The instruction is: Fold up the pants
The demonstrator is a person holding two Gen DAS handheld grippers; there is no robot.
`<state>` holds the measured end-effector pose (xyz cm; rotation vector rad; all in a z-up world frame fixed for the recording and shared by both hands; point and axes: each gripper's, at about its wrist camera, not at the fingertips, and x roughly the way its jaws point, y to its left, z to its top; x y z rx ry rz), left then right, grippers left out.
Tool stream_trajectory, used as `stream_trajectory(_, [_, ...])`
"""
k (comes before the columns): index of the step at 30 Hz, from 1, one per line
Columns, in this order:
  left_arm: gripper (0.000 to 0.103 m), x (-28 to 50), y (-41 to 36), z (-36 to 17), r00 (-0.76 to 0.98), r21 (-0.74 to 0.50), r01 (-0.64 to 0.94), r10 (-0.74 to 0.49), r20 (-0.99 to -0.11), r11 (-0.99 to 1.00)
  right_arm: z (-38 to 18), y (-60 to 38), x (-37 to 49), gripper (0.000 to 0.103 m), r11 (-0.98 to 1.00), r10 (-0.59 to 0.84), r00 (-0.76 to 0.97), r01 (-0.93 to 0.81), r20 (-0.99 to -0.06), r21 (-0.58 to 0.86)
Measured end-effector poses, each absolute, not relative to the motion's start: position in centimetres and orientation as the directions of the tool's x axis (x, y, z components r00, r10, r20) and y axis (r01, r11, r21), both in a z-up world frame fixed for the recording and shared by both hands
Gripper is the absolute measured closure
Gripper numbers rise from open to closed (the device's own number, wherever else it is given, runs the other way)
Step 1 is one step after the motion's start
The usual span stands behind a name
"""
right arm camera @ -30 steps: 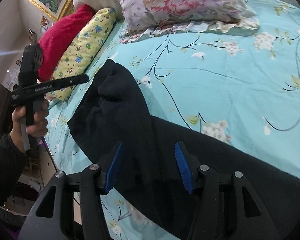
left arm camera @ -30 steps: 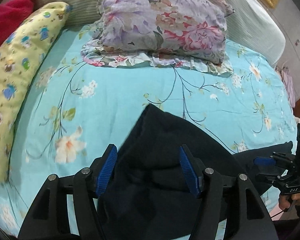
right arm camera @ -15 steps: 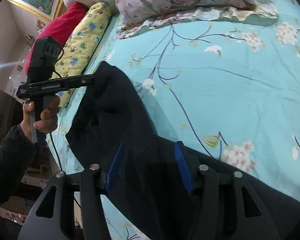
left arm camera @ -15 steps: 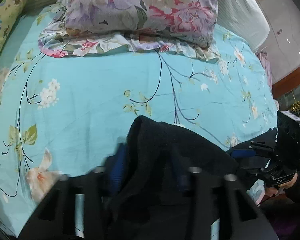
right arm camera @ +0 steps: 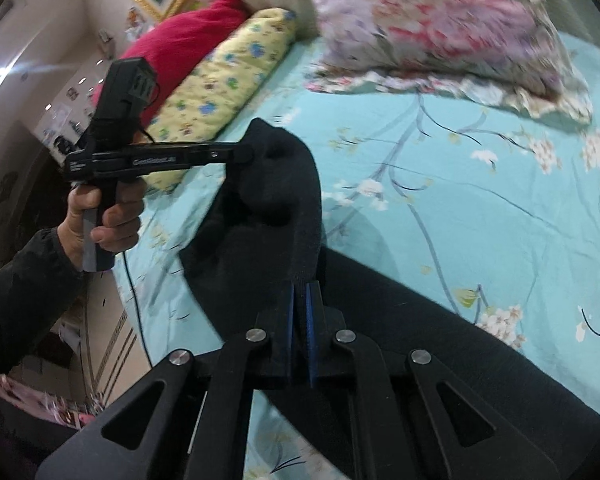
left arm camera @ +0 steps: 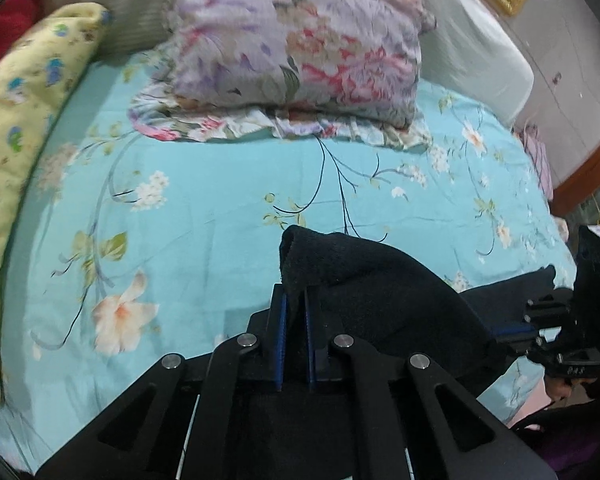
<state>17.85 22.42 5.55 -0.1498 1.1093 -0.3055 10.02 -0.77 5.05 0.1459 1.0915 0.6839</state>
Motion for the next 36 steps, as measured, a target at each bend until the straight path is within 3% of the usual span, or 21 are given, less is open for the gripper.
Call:
stream_trajectory(7, [0.097,13.2,24.4,7.2,0.510,-0.314,0.061,-0.300,-0.807,0.948,5.8,1.7,7.2,0.096,0.746,0.585,0.242,-0.535,-0.774,0.396])
stream_trajectory(15, [0.097,8.4,26.4,5.0,0.549,-0.371,-0.074,-0.273,-0.790,0.926,3.7,3.5,6.1,0.096,0.724,0.573,0.177,-0.567,-0.800,0.394])
stream_trajectory(34, [0.098,1.7,29.4,-0.3,0.518,-0.433,-0.284,-0.243,-0.820,0.855,-1.0,6.4,4.3,0.096,0.719,0.491,0.075,-0.598,-0.868,0.355])
stream_trajectory(36, [0.098,1.2,29.4,-0.2,0.517,-0.439,-0.295,-0.245,-0.820,0.849,-1.1,6.4,4.3,0.092,0.726,0.488,0.073,-0.588,-0.870,0.357])
